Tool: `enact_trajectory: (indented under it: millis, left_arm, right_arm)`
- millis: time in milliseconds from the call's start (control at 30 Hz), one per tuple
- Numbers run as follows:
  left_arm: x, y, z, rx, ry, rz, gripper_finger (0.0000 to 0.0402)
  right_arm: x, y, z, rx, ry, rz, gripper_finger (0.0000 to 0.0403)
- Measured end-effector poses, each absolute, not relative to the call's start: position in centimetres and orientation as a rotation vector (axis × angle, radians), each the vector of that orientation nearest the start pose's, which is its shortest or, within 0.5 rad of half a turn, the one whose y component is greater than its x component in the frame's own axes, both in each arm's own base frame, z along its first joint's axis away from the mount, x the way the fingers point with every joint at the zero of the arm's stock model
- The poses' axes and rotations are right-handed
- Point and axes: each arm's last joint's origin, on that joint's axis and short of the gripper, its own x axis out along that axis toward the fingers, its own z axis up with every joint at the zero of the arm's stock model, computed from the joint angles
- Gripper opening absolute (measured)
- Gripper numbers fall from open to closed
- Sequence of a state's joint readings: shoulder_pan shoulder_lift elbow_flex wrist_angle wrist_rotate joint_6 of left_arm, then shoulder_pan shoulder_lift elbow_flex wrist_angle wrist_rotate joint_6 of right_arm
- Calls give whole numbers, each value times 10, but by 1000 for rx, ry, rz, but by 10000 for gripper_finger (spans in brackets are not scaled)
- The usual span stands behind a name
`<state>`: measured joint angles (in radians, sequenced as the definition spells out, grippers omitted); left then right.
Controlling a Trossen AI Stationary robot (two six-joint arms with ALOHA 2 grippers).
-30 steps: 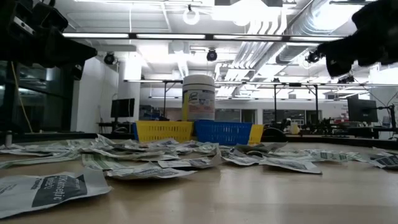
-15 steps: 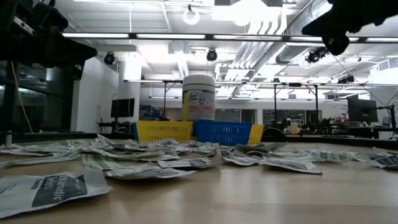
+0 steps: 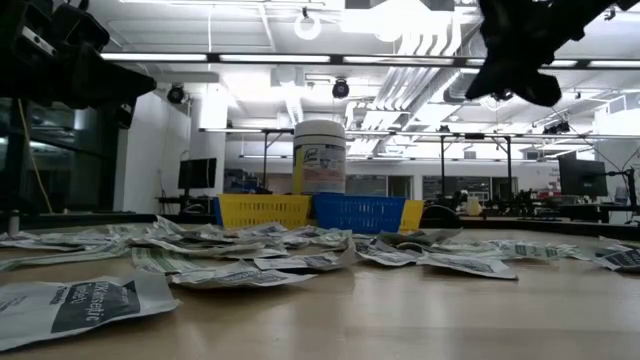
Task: Pick & Place First Aid Supplies
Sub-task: Put the orange ointment pack into the right yellow bin
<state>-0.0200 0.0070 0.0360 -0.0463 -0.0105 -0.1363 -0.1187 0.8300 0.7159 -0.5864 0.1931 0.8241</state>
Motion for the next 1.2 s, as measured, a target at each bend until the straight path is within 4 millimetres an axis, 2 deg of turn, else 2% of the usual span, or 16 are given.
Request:
enact_trajectory:
  millis: [200, 367, 567, 800, 1000, 1200]
  left_arm:
    - [96, -2, 171, -136, 18, -8, 7]
    - [96, -2, 171, -136, 18, -8, 7]
    - [96, -2, 171, -136, 18, -8, 7]
    - [96, -2, 171, -136, 18, -8, 7]
    - [96, -2, 171, -136, 18, -8, 7]
    - [96, -2, 171, -136, 18, -8, 7]
  right_arm:
    - [171, -34, 249, 868, 683, -681, 0]
    - [174, -36, 225, 966, 784, -737, 0]
    - [180, -29, 205, 1042, 933, -756, 0]
    - [176, -15, 192, 1129, 1098, -840, 4]
    - [177, -1, 186, 1159, 1157, -883, 59]
    - [186, -1, 180, 1114, 1111, -911, 124]
